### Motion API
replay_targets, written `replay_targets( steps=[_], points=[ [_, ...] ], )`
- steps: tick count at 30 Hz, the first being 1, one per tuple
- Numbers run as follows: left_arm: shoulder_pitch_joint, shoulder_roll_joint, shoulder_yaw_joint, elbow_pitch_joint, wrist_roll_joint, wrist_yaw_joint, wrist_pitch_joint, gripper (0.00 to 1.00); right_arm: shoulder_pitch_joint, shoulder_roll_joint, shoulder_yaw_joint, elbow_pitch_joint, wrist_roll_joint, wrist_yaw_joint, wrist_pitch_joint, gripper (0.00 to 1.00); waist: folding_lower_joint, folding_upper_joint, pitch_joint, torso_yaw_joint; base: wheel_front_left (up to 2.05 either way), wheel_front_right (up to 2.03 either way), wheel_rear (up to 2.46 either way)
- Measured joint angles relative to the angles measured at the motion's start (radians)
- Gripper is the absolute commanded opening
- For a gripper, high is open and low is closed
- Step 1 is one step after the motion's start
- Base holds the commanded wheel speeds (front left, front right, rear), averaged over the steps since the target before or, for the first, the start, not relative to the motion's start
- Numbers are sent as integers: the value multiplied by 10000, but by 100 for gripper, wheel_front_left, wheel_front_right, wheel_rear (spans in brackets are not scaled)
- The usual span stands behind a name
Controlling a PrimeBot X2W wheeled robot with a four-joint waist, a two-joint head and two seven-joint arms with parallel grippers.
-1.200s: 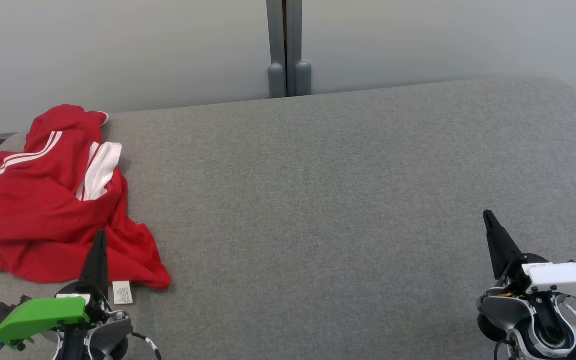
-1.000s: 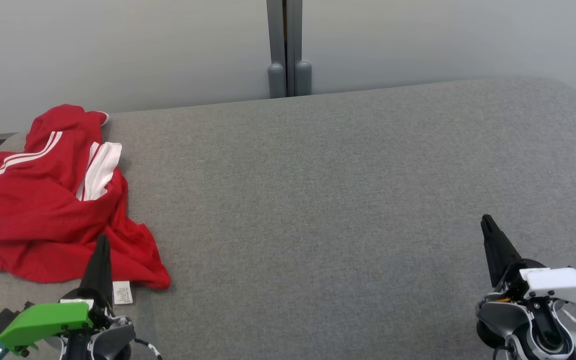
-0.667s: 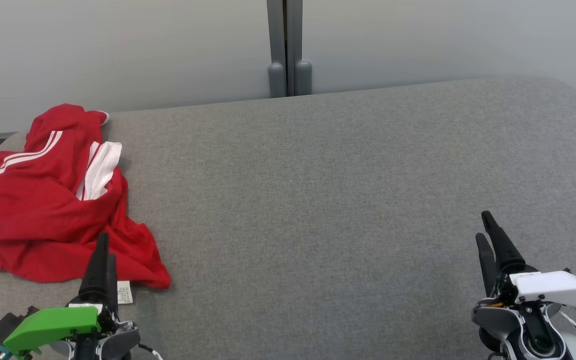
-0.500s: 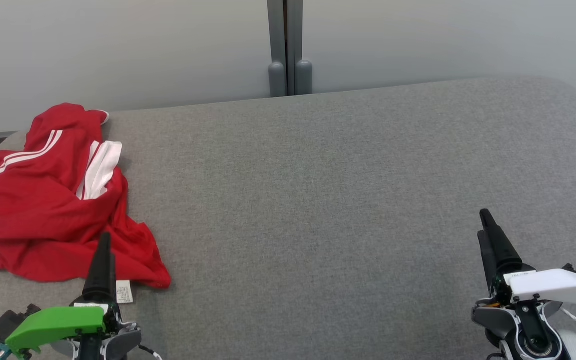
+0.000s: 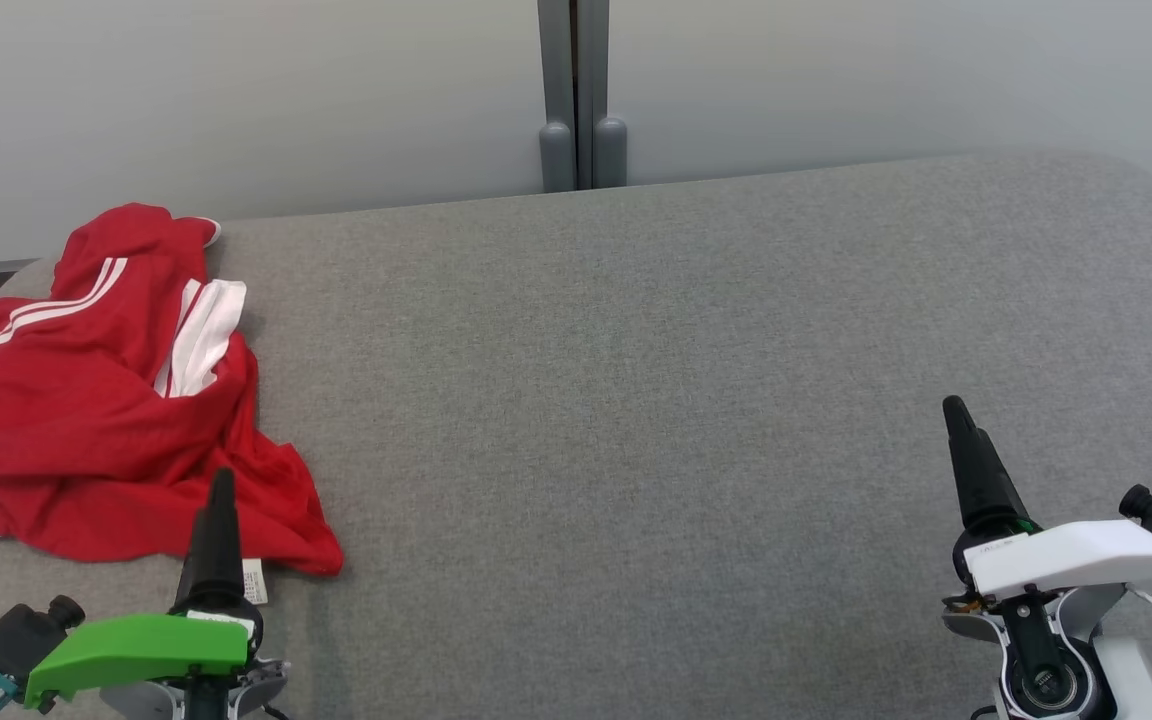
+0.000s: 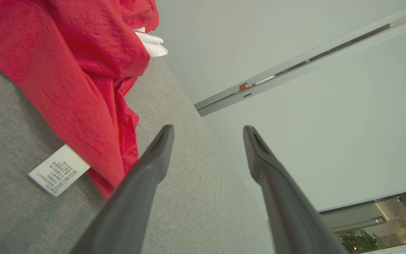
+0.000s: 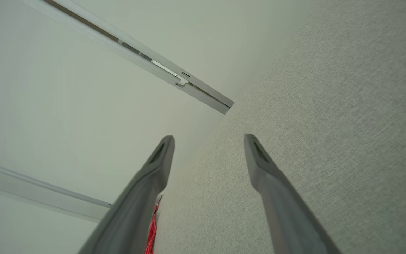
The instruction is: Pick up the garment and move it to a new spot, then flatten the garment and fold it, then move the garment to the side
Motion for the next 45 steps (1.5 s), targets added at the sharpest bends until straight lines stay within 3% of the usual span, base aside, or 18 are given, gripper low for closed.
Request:
replay_targets(
  steps=[17, 45],
  points=[
    [233, 180, -199, -176, 3475, 0, -569, 100, -18, -6, 102, 48, -3591, 0, -591, 100, 0, 0, 67, 34, 0, 0, 0],
    [609, 470, -405, -198, 7066, -2, -1373, 100, 81, -15, 82, 401, -7035, 2, -1381, 100, 0, 0, 15, 20, 0, 0, 0]
  ],
)
